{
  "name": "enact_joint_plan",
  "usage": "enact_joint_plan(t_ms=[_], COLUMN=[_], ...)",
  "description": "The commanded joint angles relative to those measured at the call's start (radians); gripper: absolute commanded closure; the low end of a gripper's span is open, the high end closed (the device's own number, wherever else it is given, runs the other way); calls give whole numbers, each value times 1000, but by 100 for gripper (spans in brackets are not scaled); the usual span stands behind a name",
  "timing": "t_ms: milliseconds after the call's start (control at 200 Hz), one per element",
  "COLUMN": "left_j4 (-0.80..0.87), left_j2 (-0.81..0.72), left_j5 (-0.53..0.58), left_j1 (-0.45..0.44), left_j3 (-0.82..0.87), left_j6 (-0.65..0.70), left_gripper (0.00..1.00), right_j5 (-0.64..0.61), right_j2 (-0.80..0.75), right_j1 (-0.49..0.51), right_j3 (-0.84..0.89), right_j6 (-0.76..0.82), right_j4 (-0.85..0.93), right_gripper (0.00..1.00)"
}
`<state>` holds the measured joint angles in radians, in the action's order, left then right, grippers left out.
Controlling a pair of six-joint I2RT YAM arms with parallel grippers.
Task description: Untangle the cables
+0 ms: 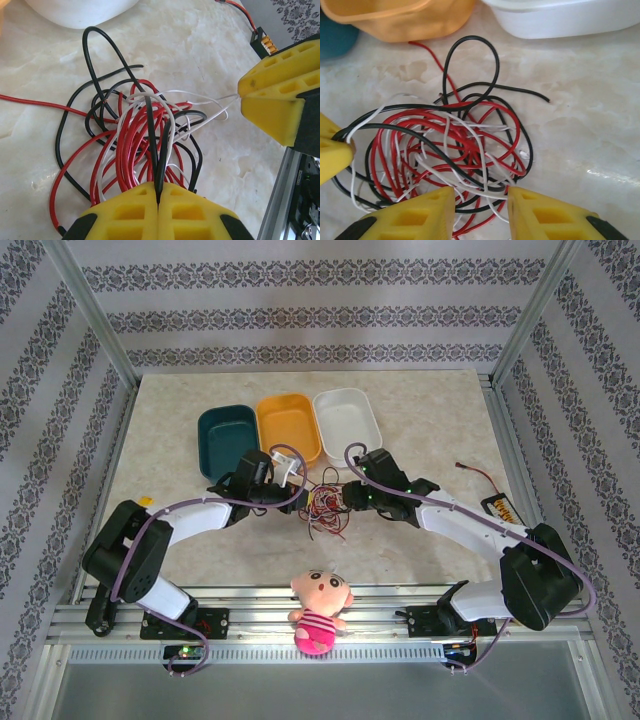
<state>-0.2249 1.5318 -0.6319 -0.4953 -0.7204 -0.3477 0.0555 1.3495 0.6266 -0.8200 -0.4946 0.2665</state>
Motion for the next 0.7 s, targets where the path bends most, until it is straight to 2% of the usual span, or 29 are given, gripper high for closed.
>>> enact_joint_plan(t_ms=[0,305,695], left_j4=[-48,-98,-189], left_j2=[-43,-33,8], left_j5=[-46,-78,-109], left_j1=[10,10,10], left_j3=[22,-6,-20], left_j6=[39,93,35], left_gripper=[100,100,100], right_j5=[65,185,210], right_j2=[-35,8,96], right_j1=[8,-42,-32], right_j3=[-42,-98,-141], right_j6=[5,94,173], right_j4=[-15,-18,-16], right_gripper=[66,68,71])
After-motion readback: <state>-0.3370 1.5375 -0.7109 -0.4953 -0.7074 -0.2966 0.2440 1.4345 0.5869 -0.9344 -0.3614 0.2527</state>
